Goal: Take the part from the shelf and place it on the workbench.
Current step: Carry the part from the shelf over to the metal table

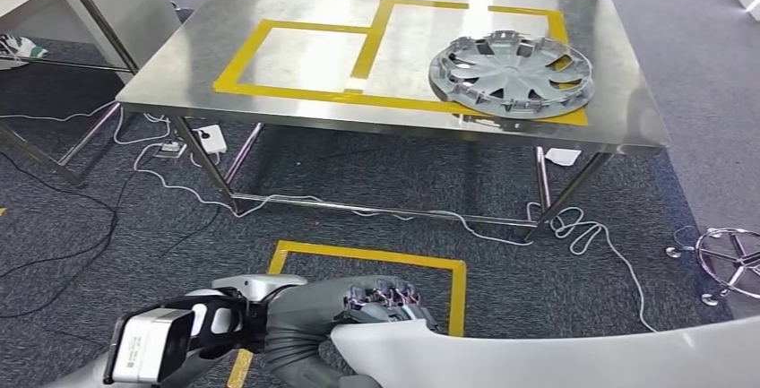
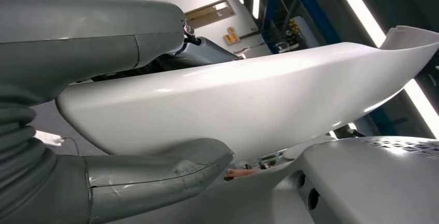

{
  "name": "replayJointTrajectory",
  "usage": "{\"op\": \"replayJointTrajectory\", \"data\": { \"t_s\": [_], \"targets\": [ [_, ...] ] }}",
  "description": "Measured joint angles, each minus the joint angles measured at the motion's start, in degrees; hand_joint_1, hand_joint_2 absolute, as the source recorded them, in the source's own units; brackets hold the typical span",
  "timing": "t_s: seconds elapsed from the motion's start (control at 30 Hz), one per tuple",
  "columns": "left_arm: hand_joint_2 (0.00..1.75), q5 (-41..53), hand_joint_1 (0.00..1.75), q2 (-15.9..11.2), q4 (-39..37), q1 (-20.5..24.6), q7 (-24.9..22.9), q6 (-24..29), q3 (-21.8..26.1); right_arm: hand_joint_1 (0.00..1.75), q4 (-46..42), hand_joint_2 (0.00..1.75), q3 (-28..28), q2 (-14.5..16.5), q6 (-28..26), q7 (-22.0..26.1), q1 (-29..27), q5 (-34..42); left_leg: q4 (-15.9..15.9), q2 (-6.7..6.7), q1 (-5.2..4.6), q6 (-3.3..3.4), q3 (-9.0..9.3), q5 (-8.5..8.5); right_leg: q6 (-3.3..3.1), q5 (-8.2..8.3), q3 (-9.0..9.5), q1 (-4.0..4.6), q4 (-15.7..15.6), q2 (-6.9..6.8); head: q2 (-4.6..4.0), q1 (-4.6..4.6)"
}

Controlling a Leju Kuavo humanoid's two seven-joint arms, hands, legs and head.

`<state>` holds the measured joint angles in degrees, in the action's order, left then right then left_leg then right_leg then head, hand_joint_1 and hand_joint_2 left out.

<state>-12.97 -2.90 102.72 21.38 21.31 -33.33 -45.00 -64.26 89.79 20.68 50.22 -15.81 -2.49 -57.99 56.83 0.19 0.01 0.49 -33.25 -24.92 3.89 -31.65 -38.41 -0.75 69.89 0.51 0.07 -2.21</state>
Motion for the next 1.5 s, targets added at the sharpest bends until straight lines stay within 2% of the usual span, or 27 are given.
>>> {"op": "replayJointTrajectory", "data": {
  "t_s": [0.03,0.07,0.1,0.17,0.23,0.27,0.4,0.47,0.53,0.57,0.6,0.63,0.7,0.73,0.77,0.83,0.9,0.97,1.07,1.1,1.13,1.17,1.23,1.27,1.33,1.43,1.5],
  "targets": [
    [1.75,0.0,1.75,0.0,0.0,0.0,0.0,0.0,0.0,0.0,0.0,0.0,0.0,0.0,0.0,0.0,0.0,0.0,0.0,0.0,-0.02,0.09,0.08,-0.12,0.07,-0.98,-1.88,0.01,3.3,0.0,0.0,-0.01],
    [1.75,0.0,1.75,0.0,0.0,0.0,0.0,0.0,0.0,0.0,0.1,0.0,0.0,0.0,0.0,0.1,-0.1,-0.1,0.0,-0.01,-0.04,0.14,0.21,-0.25,0.11,-0.95,-2.98,0.02,4.9,-0.01,0.0,-0.04],
    [1.75,0.0,1.75,0.0,0.0,0.0,0.0,0.0,0.0,0.0,0.1,0.0,0.0,0.0,0.0,0.2,-0.1,-0.1,0.0,-0.03,-0.04,0.11,0.44,-0.43,0.11,0.24,-2.99,0.01,4.3,-0.02,0.0,-0.05],
    [1.75,0.1,1.75,0.0,0.0,0.0,0.0,0.1,0.0,0.0,0.2,0.0,0.0,0.0,0.0,0.3,-0.1,-0.2,0.1,-0.06,-0.03,-0.19,1.13,-0.91,0.02,4.65,-0.07,-0.04,-2.6,-0.12,0.0,-0.07],
    [1.75,0.1,1.75,0.0,0.0,0.0,0.0,0.1,0.0,0.0,0.2,0.0,0.0,0.0,0.0,0.4,0.0,-0.3,0.2,-0.1,-0.32,-0.76,1.55,-1.4,-0.27,7.1,3.09,-0.06,-9.1,-0.24,0.0,-0.05],
    [1.75,0.1,1.75,0.0,0.0,0.0,0.0,0.1,0.0,0.0,0.3,0.0,0.0,0.0,0.1,0.4,0.0,-0.3,0.3,-0.11,-0.47,-1.04,1.57,-1.51,-0.55,7.23,3.7,-0.03,-10.5,-0.25,0.0,0.0],
    [1.75,0.2,1.75,0.0,0.0,0.0,0.0,0.1,0.0,0.0,0.3,0.0,0.0,0.0,0.1,0.3,-0.2,-0.4,1.0,-0.1,-0.46,-2.11,1.25,-2.4,-2.05,6.8,3.88,-0.07,-10.8,-0.03,0.0,0.37],
    [1.75,0.2,1.75,0.0,0.0,0.0,0.1,0.1,0.0,0.0,0.3,0.0,0.0,0.0,0.1,0.3,-0.1,-0.3,6.3,-0.1,-0.34,-2.68,-1.41,-5.04,-2.62,6.64,4.06,-0.2,-10.9,-0.04,0.0,0.64],
    [1.75,0.2,1.75,-0.1,0.0,0.0,0.2,0.1,0.1,0.0,0.3,0.0,0.0,0.0,0.0,0.3,0.0,-0.3,13.9,-0.1,-0.24,-2.94,-5.87,-7.81,-2.91,6.45,4.13,-0.2,-10.9,-0.05,0.0,0.77],
    [1.75,0.2,1.75,-0.2,0.0,-0.1,0.2,0.1,0.1,0.0,0.3,0.0,0.0,0.0,0.0,0.3,0.0,-0.3,16.0,-0.1,-0.22,-2.96,-7.4,-7.95,-2.95,6.35,4.22,-0.2,-10.9,-0.03,0.0,0.79],
    [1.75,0.2,1.75,-0.2,0.0,-0.1,0.2,0.1,0.1,0.0,0.3,0.0,0.0,0.0,0.0,0.3,0.0,-0.3,16.2,-0.1,-0.21,-2.9,-7.88,-6.92,-2.94,6.22,4.38,-0.2,-10.9,0.01,0.0,0.79],
    [1.75,0.2,1.75,-0.2,0.0,-0.1,0.2,0.1,0.1,0.0,0.3,0.0,0.0,0.0,0.0,0.3,0.0,-0.3,14.6,-0.1,-0.21,-2.78,-7.47,-5.14,-2.88,6.08,4.6,-0.2,-10.9,0.06,0.0,0.8],
    [1.75,0.2,1.75,-0.2,0.0,-0.1,0.2,0.1,0.1,0.0,0.3,0.0,0.0,0.0,0.0,0.3,0.0,-0.3,9.2,-0.09,-0.21,-2.47,-5.18,-1.27,-2.69,5.77,5.08,-0.21,-10.9,0.18,0.0,0.8],
    [1.75,0.2,1.75,-0.2,0.0,-0.1,0.3,0.1,0.1,0.0,0.3,0.0,0.0,0.0,0.0,0.3,0.0,-0.3,6.3,-0.1,-0.25,-2.28,-3.85,-0.01,-2.48,5.58,5.26,-0.11,-10.9,0.23,0.0,0.81],
    [1.75,0.2,1.75,-0.2,0.0,-0.1,0.3,0.1,0.2,0.0,0.3,0.0,0.0,0.0,0.0,0.3,0.0,-0.3,3.9,-0.1,-0.26,-2.1,-2.74,0.49,-2.23,5.37,5.34,0.0,-10.8,0.28,0.0,0.82],
    [1.75,0.2,1.75,-0.2,0.0,0.0,0.4,0.1,0.2,0.0,0.2,0.0,0.0,0.0,0.0,0.3,-0.1,-0.3,1.1,-0.14,-0.37,-1.67,-1.48,0.35,-1.58,5.03,5.42,0.17,-10.9,0.31,0.0,0.8],
    [1.75,0.1,1.75,-0.1,0.0,0.0,0.5,0.1,0.2,0.0,0.2,0.0,0.0,0.0,0.0,0.3,0.0,-0.3,0.6,-0.21,-0.27,-1.13,-1.15,0.04,-0.95,4.79,5.59,0.1,-11.0,0.23,0.0,0.75],
    [1.75,0.1,1.75,-0.1,0.0,0.0,0.6,0.1,0.2,0.0,0.2,0.0,0.0,0.0,0.0,0.3,0.0,-0.3,0.4,-0.24,-0.03,-0.47,-0.58,-0.13,-0.39,3.49,4.7,0.06,-8.7,0.07,0.0,0.45],
    [1.75,0.1,1.75,0.0,0.0,-0.1,0.6,0.1,0.2,0.0,0.2,0.0,0.0,0.0,0.0,0.3,-0.1,-0.3,0.3,-0.2,-0.01,0.13,0.17,-0.75,0.11,-0.71,-1.18,0.07,2.1,-0.03,0.0,0.06],
    [1.75,0.1,1.75,0.0,0.0,-0.1,0.6,0.1,0.2,0.0,0.2,0.0,0.0,0.0,0.0,0.3,-0.1,-0.3,0.3,-0.21,-0.03,0.16,0.43,-1.02,0.18,-1.07,-2.92,0.08,4.7,-0.03,0.0,0.03],
    [1.75,0.1,1.75,0.0,0.0,-0.1,0.7,0.1,0.1,0.0,0.2,0.0,0.0,0.0,0.0,0.2,-0.2,-0.3,0.4,-0.23,-0.04,0.15,0.79,-1.32,0.21,-0.19,-3.65,0.08,5.0,-0.04,0.0,-0.03],
    [1.75,0.1,1.75,0.0,0.0,-0.1,0.7,0.1,0.1,0.0,0.2,0.0,0.0,0.0,0.0,0.2,-0.2,-0.3,0.4,-0.25,-0.03,0.09,1.28,-1.68,0.2,1.72,-3.36,0.07,3.4,-0.05,0.0,-0.04],
    [1.75,0.1,1.75,0.0,0.0,-0.1,0.7,0.1,0.1,0.0,0.2,0.0,0.0,0.0,0.0,0.2,-0.2,-0.3,0.4,-0.28,-0.08,-0.31,2.43,-2.57,0.12,6.37,-0.41,0.07,-4.0,-0.11,0.0,-0.08],
    [1.75,0.1,1.75,0.0,0.0,-0.1,0.7,0.1,0.2,0.0,0.2,0.0,0.0,0.0,0.0,0.2,-0.2,-0.3,0.4,-0.3,-0.2,-0.58,2.83,-3.01,-0.09,7.6,1.13,0.08,-7.3,-0.13,0.0,-0.08],
    [1.75,0.1,1.75,0.0,0.0,-0.1,0.7,0.1,0.2,0.0,0.3,0.0,0.0,0.0,0.0,0.2,-0.2,-0.3,0.4,-0.33,-0.43,-1.13,3.17,-3.57,-0.75,7.77,2.57,0.19,-10.1,-0.12,0.0,0.08],
    [1.75,0.1,1.75,0.0,0.1,0.0,0.7,0.1,0.2,0.0,0.3,0.0,0.0,0.0,0.0,0.2,-0.3,-0.3,0.6,-0.3,-0.36,-1.95,3.39,-4.25,-1.97,7.15,2.96,0.13,-10.4,-0.02,0.01,0.38],
    [1.75,0.1,1.75,0.0,0.2,0.1,0.7,0.1,0.2,0.0,0.3,0.0,0.0,0.0,0.1,0.2,-0.4,-0.3,4.6,-0.29,-0.29,-2.53,1.51,-6.23,-2.67,6.7,3.6,-0.08,-10.6,-0.05,0.01,0.59]
  ]
}}
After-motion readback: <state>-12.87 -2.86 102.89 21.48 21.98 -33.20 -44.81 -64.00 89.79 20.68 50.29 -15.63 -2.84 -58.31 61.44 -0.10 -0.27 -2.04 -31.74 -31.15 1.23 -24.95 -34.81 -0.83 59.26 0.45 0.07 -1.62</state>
